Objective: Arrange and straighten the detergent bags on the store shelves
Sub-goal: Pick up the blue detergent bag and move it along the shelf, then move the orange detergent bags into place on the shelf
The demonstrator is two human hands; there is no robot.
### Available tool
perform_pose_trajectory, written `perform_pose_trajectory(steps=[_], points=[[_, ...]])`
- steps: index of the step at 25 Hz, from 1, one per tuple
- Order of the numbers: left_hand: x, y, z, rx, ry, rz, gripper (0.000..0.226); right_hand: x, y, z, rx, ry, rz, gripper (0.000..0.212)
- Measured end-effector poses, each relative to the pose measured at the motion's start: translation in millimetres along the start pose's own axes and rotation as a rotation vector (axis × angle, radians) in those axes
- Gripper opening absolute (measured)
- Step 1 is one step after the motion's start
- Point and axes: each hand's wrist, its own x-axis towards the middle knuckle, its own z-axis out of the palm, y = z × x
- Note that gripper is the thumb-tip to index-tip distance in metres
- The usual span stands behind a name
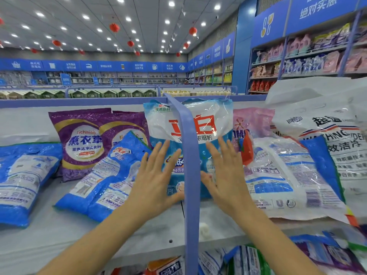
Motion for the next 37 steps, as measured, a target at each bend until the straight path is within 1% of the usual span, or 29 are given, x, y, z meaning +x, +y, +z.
perform_pose_trajectory(steps=[2, 6, 12, 13, 14, 15, 16, 17, 18, 19, 21, 22, 23, 24, 27, 29, 30, 31, 33, 35, 37], points=[[3.4, 5.9, 16.4, 0.096, -0.055, 0.015, 0.095, 1.4, 10.2, 17.5, -0.114, -0.067, 0.039, 0.072], [-0.3, 9.8, 35.1, 0.114, -0.126, 0.0, 0.101, 0.7, 29.4, 33.7, -0.186, -0.169, 0.086, 0.082], [-1.1, 12.7, 37.0, 0.138, -0.096, -0.056, 0.099, 3.8, 18.9, 25.4, -0.222, -0.213, 0.111, 0.081], [-0.4, 13.9, 35.3, 0.146, -0.091, -0.061, 0.1, 2.5, 13.7, 19.6, -0.183, -0.202, 0.135, 0.078], [-0.8, 15.4, 32.3, 0.149, -0.086, -0.064, 0.101, -0.4, 8.8, 11.8, -0.121, -0.158, 0.183, 0.077], [-1.7, 16.5, 28.8, 0.149, -0.071, -0.064, 0.1, -4.7, 5.6, 1.9, -0.068, -0.072, 0.243, 0.076], [-3.6, 17.3, 24.0, 0.152, -0.052, -0.06, 0.098, -9.9, 4.9, -8.8, -0.075, 0.05, 0.281, 0.075], [-5.6, 17.4, 19.3, 0.158, -0.037, -0.051, 0.095, -15.6, 6.7, -19.7, -0.151, 0.146, 0.315, 0.076], [-8.3, 16.6, 15.3, 0.165, -0.028, -0.043, 0.091, -20.8, 11.1, -29.2, -0.248, 0.158, 0.372, 0.08], [-12.0, 15.0, 12.7, 0.172, -0.015, -0.04, 0.087, -25.3, 16.0, -36.4, -0.336, 0.086, 0.467, 0.088], [-19.2, 11.9, 8.2, 0.168, 0.005, -0.066, 0.084, -29.9, 25.5, -39.9, -0.482, -0.145, 0.637, 0.105], [-22.6, 10.7, 6.7, 0.151, 0.003, -0.09, 0.088, -31.1, 28.5, -37.2, -0.554, -0.218, 0.66, 0.109], [-25.7, 10.2, 5.8, 0.133, -0.002, -0.113, 0.091, -32.4, 31.1, -33.4, -0.62, -0.262, 0.654, 0.109], [-29.4, 10.1, 4.0, 0.111, -0.006, -0.132, 0.091, -33.6, 32.4, -30.7, -0.659, -0.268, 0.637, 0.105], [-37.8, 9.5, -6.0, 0.027, -0.045, -0.195, 0.078, -33.7, 33.6, -28.2, -0.66, -0.231, 0.592, 0.08], [-43.5, 10.8, -16.6, -0.045, -0.065, -0.244, 0.073, -35.1, 34.9, -28.3, -0.62, -0.139, 0.536, 0.065], [-46.1, 12.8, -22.8, -0.09, -0.05, -0.258, 0.07, -36.8, 36.5, -28.6, -0.588, -0.078, 0.502, 0.057], [-48.0, 16.6, -30.7, -0.137, -0.008, -0.269, 0.067, -38.5, 36.5, -31.3, -0.558, -0.032, 0.472, 0.051], [-49.9, 31.2, -49.7, -0.216, 0.129, -0.274, 0.058, -42.5, 34.2, -44.2, -0.483, -0.014, 0.47, 0.042], [-49.7, 55.2, -69.3, -0.275, 0.257, -0.239, 0.047, -46.2, 33.7, -62.9, -0.402, 0.048, 0.478, 0.04], [-47.6, 83.9, -83.5, -0.349, 0.337, -0.19, 0.041, -47.6, 36.9, -80.5, -0.33, 0.143, 0.514, 0.039]])
